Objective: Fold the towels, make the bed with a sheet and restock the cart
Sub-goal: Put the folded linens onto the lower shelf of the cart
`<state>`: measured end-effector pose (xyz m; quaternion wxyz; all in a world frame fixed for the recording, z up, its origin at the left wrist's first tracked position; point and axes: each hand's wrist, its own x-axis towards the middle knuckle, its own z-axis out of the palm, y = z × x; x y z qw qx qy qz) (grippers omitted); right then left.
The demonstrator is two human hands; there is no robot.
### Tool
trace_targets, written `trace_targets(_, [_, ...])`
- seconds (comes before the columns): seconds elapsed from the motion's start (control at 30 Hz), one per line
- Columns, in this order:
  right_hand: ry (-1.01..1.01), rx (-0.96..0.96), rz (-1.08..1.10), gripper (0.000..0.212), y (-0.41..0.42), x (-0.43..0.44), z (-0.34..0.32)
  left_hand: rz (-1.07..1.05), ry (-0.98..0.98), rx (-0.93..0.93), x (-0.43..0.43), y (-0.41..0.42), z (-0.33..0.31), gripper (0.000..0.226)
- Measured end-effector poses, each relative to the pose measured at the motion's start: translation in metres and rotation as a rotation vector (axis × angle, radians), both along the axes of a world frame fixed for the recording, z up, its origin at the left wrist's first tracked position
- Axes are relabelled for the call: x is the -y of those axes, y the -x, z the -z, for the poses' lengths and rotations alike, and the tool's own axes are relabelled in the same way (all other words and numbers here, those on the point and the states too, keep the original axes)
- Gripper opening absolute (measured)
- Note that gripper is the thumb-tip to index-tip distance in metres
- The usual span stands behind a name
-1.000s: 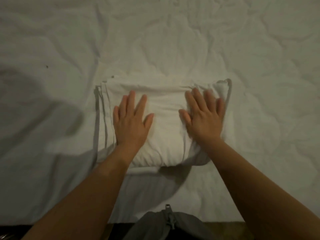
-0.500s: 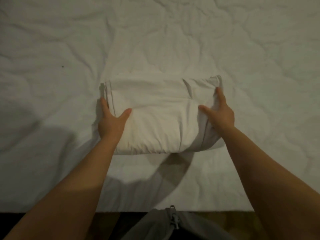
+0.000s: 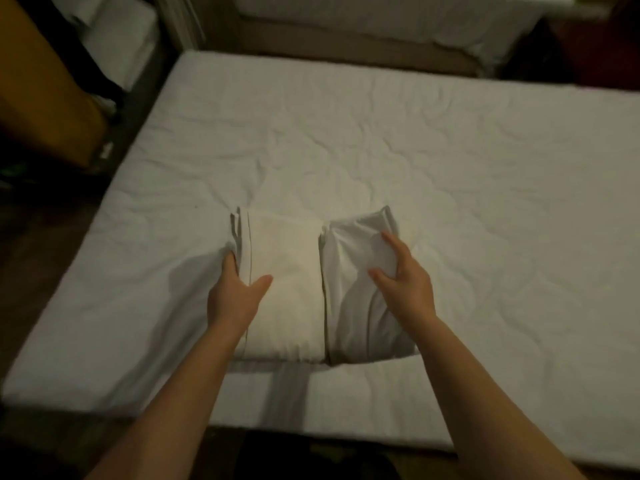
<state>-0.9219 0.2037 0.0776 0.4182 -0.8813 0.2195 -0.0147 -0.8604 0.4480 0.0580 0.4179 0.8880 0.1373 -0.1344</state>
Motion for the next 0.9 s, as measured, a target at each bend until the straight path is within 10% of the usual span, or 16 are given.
trace_targets(0.5, [-0.068, 0.288, -0.273, 0.058, 0.111, -0.088, -0.145, -0.255, 0.018, 0.3, -0.084, 0.194, -0.178, 0.066])
trace_targets(0.9, [-0.096, 0.243, -0.762, 0.053, 0.131, -0.418, -0.169, -0.794, 0.1, 0.295, -0.363, 0.319, -0.177, 0.061])
